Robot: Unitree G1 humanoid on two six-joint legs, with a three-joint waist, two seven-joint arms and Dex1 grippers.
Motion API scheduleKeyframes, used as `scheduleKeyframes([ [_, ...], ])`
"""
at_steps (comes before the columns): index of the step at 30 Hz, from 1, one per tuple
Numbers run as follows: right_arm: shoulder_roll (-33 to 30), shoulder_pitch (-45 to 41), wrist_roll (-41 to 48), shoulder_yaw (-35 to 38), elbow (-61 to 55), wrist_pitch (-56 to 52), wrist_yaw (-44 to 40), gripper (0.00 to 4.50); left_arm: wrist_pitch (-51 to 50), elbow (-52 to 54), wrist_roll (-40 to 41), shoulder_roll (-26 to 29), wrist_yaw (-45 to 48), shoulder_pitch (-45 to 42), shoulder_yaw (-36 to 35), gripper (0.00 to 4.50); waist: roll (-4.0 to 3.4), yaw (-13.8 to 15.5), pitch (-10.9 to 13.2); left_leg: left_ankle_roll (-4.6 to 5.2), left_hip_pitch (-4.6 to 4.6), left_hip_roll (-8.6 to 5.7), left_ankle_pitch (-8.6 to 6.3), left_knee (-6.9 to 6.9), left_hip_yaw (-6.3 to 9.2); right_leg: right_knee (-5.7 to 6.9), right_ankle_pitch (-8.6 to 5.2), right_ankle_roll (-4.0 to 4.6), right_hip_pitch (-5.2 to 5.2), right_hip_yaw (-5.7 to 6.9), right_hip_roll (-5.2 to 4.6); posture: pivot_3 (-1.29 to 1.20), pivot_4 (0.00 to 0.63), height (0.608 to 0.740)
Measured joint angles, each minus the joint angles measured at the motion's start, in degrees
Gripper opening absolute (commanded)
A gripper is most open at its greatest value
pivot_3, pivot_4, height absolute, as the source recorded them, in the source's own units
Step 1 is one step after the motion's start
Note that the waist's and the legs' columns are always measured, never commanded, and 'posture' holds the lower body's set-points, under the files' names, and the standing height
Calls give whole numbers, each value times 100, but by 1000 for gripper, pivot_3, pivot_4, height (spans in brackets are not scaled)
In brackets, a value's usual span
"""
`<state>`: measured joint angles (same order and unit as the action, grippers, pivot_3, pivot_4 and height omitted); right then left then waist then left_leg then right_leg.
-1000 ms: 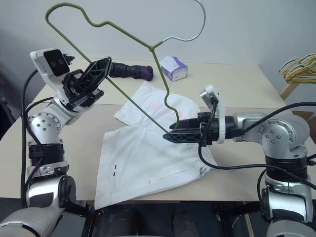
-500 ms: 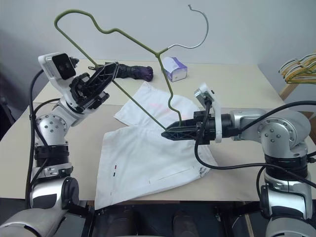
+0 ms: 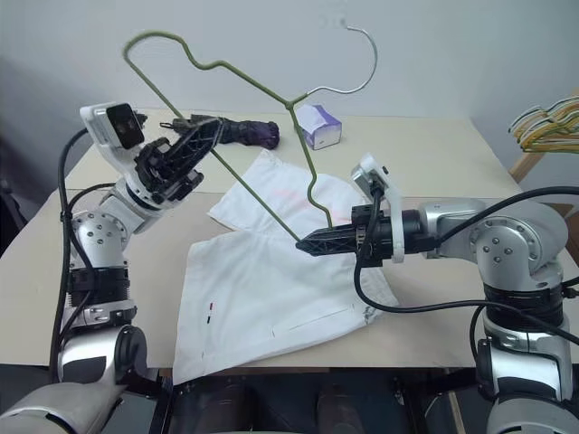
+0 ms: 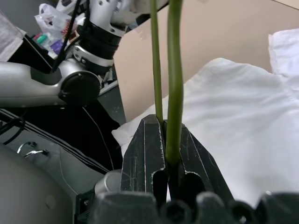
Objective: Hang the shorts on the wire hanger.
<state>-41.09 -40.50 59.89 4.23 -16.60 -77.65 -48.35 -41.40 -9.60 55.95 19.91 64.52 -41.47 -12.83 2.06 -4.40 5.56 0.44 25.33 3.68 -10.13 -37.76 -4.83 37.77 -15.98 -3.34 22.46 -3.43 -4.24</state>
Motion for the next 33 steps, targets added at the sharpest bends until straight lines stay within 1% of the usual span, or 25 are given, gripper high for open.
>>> scheduleKeyframes([
  [1, 27, 3, 7, 40, 21, 0, 83, 0, 29, 20, -140, -34, -17, 113, 146, 1748, 0, 2, 0, 0, 0, 0, 0, 0, 0, -1, 0, 0, 0, 0, 0, -129, 32, 740],
  [3, 102, 25, 106, 202, 22, -4, 243, 0, 100, 29, -414, -43, -96, 313, 353, 2432, 0, -15, 0, 0, 0, 2, 0, 0, 0, 3, 0, 0, 3, 0, 1, -129, 33, 740],
  [5, 138, 62, 220, 379, 88, -30, 396, 0, 171, 55, -723, 54, -187, 368, 563, 3113, 0, -35, 0, 0, 2, 2, 0, 0, 1, 4, 0, 1, 5, 0, 3, -122, 34, 740],
  [9, 85, 117, 369, 893, 396, -39, 716, 0, 622, -8, -1941, 378, -496, 517, 1339, 4433, -4, -47, -7, 0, 1, 1, 0, 0, -1, 1, 0, 1, 2, -1, 1, -123, 32, 740],
  [10, 30, 187, 387, 1013, 471, -59, 799, 0, 660, -49, -2140, 418, -535, 594, 1447, 4473, -4, -51, -7, 0, 2, 1, 0, 0, -1, 1, 0, 1, 4, -1, 1, -122, 32, 740],
  [13, -283, 677, 396, 1382, 681, -233, 1020, 0, 767, -138, -2430, 562, -626, 806, 1464, 4473, -4, -52, -7, 1, 12, 2, -1, 2, -1, 1, 0, 2, 14, -1, -1, -116, 37, 740],
  [16, -844, 1657, 337, 1789, 850, -653, 1182, 0, 1070, 11, -2801, 935, -689, 1068, 1466, 4473, -5, -29, -8, 4, 19, 2, -3, 2, -7, 0, 0, 1, 23, -4, -4, -120, 42, 740],
  [19, -1220, 2387, 311, 2018, 1018, -958, 1165, 0, 1221, 150, -3090, 1199, -696, 1270, 1519, 4473, -9, -34, -10, 5, 15, 1, -2, 1, -10, 5, 0, 1, 22, -9, -5, -128, 48, 740],
  [23, -2262, 3792, 114, 2202, 1240, -1153, 539, 0, 1467, 654, -3397, 1618, -431, 1618, 1752, 4473, -22, -40, -18, 6, 7, 2, -4, 2, -13, 0, -2, 4, 16, -12, -6, -129, 54, 740],
  [25, -2630, 4182, 117, 2207, 1471, -1230, 68, 0, 1502, 806, -3494, 1740, -332, 1679, 1826, 4473, -24, -62, -20, 7, -2, 2, -5, 2, -12, -4, -3, 5, 7, -13, -5, -126, 54, 740],
  [27, -2890, 4378, 186, 2170, 1734, -1368, -316, 0, 1519, 945, -3597, 1769, -324, 1678, 1911, 4473, -30, -104, -24, 8, -13, 2, -5, 2, -11, -13, -3, 4, -9, -14, -4, -126, 54, 740],
  [29, -3025, 4547, 166, 2108, 1874, -1390, -553, 0, 1518, 1022, -3642, 1757, -343, 1676, 1946, 4473, -28, -130, -32, 10, -18, 3, -7, 2, -10, -16, -4, 4, -14, -14, -3, -126, 51, 740],
  [33, -3024, 4580, -23, 1756, 2017, -1193, -959, 0, 1483, 1062, -3562, 1590, -364, 1662, 1942, 4473, -38, -140, -54, 13, -18, 2, -9, 2, -9, -16, -6, 0, -12, -18, -2, -121, 48, 740],
])
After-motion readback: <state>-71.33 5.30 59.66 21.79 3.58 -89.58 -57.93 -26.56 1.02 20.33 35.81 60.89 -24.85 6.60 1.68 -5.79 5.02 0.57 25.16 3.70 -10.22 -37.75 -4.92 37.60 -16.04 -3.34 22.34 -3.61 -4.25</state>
